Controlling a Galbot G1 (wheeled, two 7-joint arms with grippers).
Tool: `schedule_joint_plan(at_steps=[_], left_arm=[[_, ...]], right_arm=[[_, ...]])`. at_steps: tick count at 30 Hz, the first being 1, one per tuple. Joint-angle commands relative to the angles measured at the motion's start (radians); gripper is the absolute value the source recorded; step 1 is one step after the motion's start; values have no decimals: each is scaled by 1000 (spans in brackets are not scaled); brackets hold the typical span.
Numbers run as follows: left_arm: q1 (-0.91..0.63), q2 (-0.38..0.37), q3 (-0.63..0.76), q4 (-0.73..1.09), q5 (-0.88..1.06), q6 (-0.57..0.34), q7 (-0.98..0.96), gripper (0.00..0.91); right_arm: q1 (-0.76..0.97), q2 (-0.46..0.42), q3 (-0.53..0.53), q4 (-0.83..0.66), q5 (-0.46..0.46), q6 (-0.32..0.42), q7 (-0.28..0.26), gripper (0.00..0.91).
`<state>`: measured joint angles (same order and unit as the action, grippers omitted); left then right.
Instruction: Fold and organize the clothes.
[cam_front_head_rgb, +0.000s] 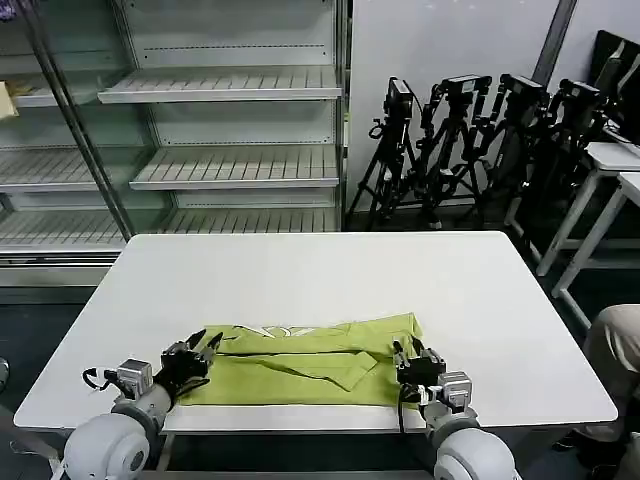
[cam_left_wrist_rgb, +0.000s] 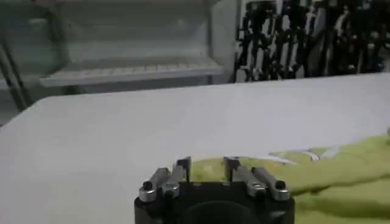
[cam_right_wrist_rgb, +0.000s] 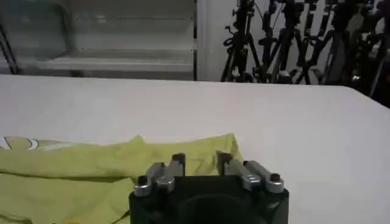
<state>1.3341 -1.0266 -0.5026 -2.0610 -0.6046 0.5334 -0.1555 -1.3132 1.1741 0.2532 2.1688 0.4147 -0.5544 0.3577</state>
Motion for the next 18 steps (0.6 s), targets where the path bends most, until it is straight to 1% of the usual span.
schedule_joint_plan(at_steps=[1, 3, 6, 11, 12, 13, 14, 15, 18], left_arm=[[7, -17, 33, -19, -174, -25, -321, 907], [19, -25, 33, -10, -195, -25, -351, 907], [49, -33, 34, -10, -195, -19, -330, 907], [47, -46, 40, 3, -193, -26, -316, 907], [44, -46, 43, 7, -194, -28, -314, 675], [44, -47, 44, 8, -194, -28, -309, 333], [43, -48, 46, 13, -193, -28, -296, 30], [44, -48, 48, 23, -193, -30, -283, 10], [49, -51, 55, 39, -191, -33, -282, 10]], right_arm=[[-82, 1, 13, 58, -47, 21, -4, 907], [-98, 5, 22, 60, -52, 33, -3, 907], [-128, 6, 31, 64, -54, 43, -4, 907], [-146, 3, 42, 73, -56, 49, -4, 907], [-147, 3, 45, 75, -57, 49, -3, 907], [-147, 3, 46, 75, -57, 49, -3, 907], [-147, 4, 47, 76, -57, 50, -3, 907], [-148, 4, 47, 77, -57, 50, -3, 907], [-149, 5, 47, 80, -58, 49, -2, 907]])
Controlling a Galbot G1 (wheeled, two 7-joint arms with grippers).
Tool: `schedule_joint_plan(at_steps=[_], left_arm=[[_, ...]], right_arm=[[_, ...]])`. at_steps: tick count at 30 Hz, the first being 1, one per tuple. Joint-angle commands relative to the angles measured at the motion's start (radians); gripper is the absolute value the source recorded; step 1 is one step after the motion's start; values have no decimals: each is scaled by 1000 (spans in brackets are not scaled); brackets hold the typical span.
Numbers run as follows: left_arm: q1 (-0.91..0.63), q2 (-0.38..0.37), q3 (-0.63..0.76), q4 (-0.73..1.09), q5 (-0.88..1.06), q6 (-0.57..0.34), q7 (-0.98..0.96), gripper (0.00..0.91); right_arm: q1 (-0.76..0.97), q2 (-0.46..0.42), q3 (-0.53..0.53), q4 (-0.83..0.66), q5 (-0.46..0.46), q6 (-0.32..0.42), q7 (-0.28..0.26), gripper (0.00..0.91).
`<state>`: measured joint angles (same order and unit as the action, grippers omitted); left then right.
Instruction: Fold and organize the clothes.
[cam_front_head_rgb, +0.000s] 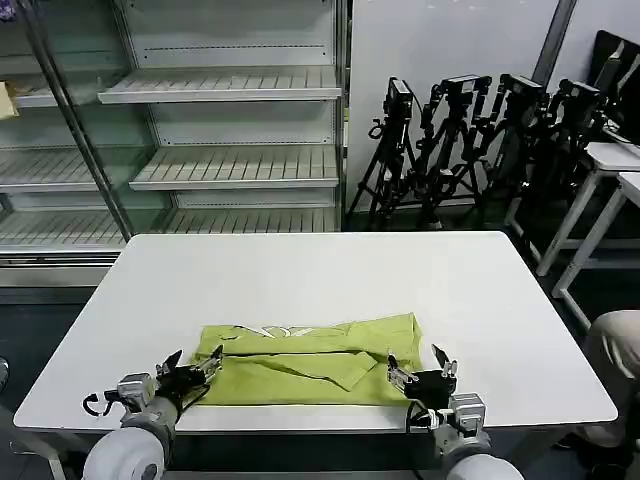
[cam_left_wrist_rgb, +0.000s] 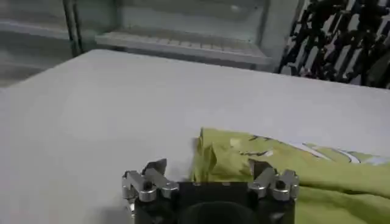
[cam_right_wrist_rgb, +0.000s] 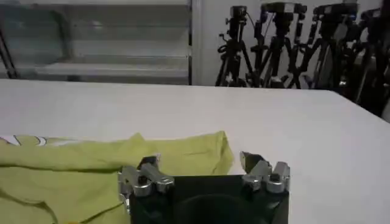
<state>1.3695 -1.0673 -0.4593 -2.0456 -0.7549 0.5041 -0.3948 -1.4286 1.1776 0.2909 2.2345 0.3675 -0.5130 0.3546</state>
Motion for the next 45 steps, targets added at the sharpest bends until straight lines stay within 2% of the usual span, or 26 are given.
schedule_joint_plan(at_steps=[1, 16, 22, 33, 39, 42, 45], left_arm=[[15, -11, 13, 23, -41, -3, -36, 10], [20, -23, 37, -21, -31, -32, 10, 10], [2, -18, 18, 1, 28, -47, 37, 10], [35, 120, -211, 3, 240, 18, 156, 10], [51, 202, -319, 6, 512, 56, 250, 10], [61, 201, -315, -49, 637, 59, 259, 10], [84, 171, -259, -134, 617, 72, 246, 10]], right_arm=[[-33, 2, 9, 13, -11, 8, 1, 907], [-28, 6, 0, 13, -13, 6, 2, 907], [-29, 5, 0, 20, -14, 7, 3, 907], [-14, 2, 0, 22, -17, 10, 3, 907], [-2, 7, 1, 19, -18, 11, 4, 907], [-3, 11, 4, 18, -19, 14, 4, 907], [-7, 8, 9, 17, -20, 17, 3, 907]])
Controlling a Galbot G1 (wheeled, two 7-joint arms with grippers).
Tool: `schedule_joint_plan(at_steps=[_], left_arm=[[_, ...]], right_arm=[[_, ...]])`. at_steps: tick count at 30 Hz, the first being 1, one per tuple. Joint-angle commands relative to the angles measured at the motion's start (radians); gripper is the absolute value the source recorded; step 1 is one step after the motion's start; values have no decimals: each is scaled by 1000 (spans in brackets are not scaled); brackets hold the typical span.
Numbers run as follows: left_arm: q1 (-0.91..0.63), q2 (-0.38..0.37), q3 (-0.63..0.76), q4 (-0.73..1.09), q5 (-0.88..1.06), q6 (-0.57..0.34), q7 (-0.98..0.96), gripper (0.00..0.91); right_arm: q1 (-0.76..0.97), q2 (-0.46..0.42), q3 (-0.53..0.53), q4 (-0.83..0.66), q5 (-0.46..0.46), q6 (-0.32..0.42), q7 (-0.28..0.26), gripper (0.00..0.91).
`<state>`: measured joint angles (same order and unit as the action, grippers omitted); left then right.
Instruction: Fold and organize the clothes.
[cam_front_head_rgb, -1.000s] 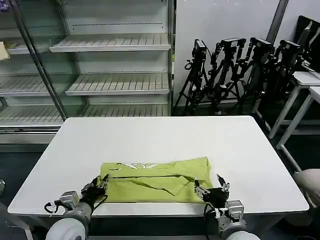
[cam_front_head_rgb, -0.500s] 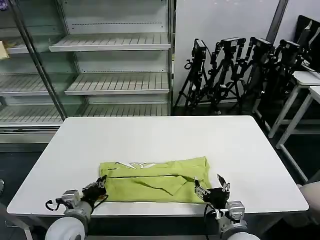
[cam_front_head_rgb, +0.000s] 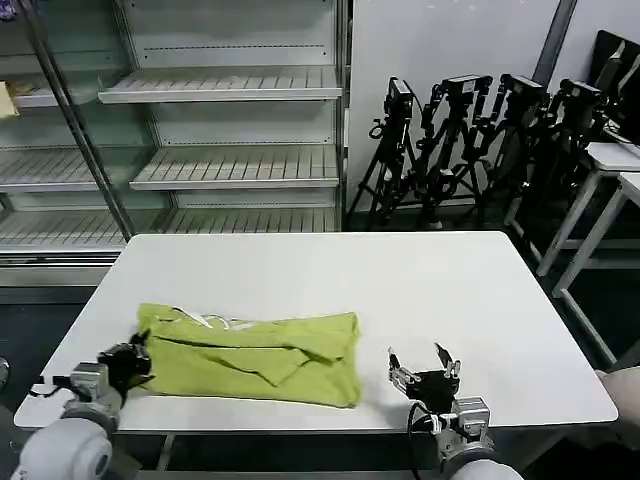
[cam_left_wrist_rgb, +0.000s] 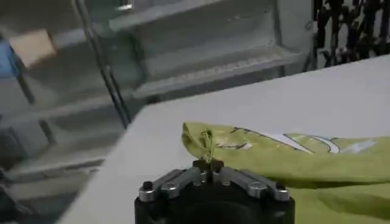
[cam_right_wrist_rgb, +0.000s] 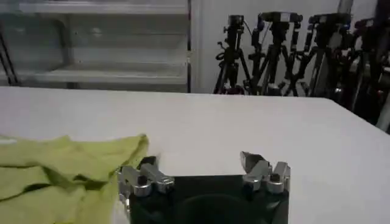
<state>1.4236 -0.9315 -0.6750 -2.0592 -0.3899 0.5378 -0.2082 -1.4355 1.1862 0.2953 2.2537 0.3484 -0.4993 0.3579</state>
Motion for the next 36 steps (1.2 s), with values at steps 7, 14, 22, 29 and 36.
schedule_joint_plan(at_steps=[7, 14, 22, 29, 36], left_arm=[[-13, 8, 190, -187, 104, 39, 3, 10], [-55, 3, 375, -221, -26, 39, -34, 10], [-120, -34, 482, -205, -177, 39, -83, 10], [-246, -71, 542, -129, -247, 39, -98, 10], [-310, -90, 585, -73, -264, 39, -115, 10]], right_arm=[[-11, 0, 11, 0, -21, 14, -3, 907], [-12, 2, 18, -5, -29, 18, -3, 907], [-2, 13, 20, -1, -56, 15, -2, 907], [-10, 10, 45, 12, -62, 13, -3, 907], [-15, -1, 112, 39, -50, 11, -9, 907]])
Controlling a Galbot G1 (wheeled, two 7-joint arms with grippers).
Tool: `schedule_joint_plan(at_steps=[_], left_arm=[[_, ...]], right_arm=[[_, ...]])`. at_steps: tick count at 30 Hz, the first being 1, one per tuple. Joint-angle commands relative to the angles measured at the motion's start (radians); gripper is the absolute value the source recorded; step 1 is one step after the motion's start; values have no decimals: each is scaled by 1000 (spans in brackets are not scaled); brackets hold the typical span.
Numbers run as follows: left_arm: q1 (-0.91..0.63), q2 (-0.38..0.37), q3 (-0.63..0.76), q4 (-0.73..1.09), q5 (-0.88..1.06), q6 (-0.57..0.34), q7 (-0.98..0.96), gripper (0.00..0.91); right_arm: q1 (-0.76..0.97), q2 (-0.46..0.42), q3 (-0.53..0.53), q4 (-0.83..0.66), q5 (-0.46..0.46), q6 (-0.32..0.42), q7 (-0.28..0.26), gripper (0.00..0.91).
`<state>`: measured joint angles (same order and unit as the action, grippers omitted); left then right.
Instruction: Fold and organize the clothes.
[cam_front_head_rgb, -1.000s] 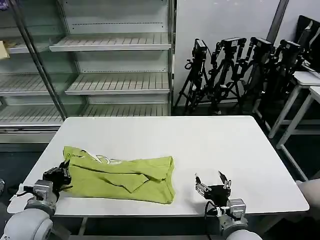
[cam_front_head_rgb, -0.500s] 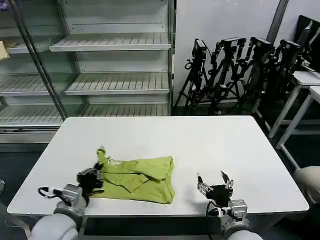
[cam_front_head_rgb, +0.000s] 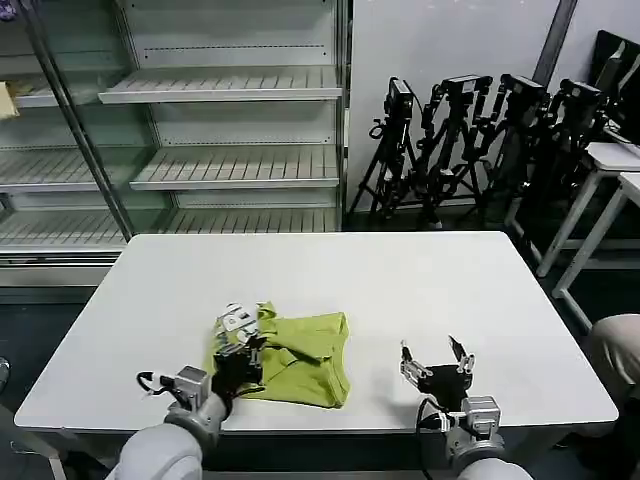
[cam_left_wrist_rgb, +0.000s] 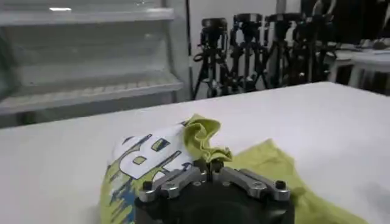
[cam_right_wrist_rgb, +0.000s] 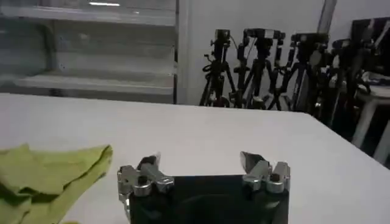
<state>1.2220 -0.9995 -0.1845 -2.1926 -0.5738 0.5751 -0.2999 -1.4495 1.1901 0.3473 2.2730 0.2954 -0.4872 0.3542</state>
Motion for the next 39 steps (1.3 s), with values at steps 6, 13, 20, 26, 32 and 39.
schedule_joint_plan(at_steps=[6, 13, 20, 26, 32, 39], left_arm=[[-137, -27, 129, 62, -139, 2, -25, 10], [-182, -59, 172, 95, -152, 3, -17, 10], [-194, -77, 174, 130, -142, 2, -20, 10], [-193, -79, 163, 138, -141, 2, -14, 10], [-192, -89, 170, 125, -140, 1, 18, 20], [-203, -105, 187, 144, -108, 1, 16, 907]], right_arm=[[3, -23, 125, 44, 33, -11, -7, 907], [-1, -32, 129, 41, 38, -12, -9, 907], [-1, -30, 126, 39, 38, -11, -10, 907], [2, -24, 114, 35, 36, -12, -10, 907], [3, -23, 117, 32, 35, -12, -10, 907], [-1, -20, 122, 32, 35, -11, -10, 907]])
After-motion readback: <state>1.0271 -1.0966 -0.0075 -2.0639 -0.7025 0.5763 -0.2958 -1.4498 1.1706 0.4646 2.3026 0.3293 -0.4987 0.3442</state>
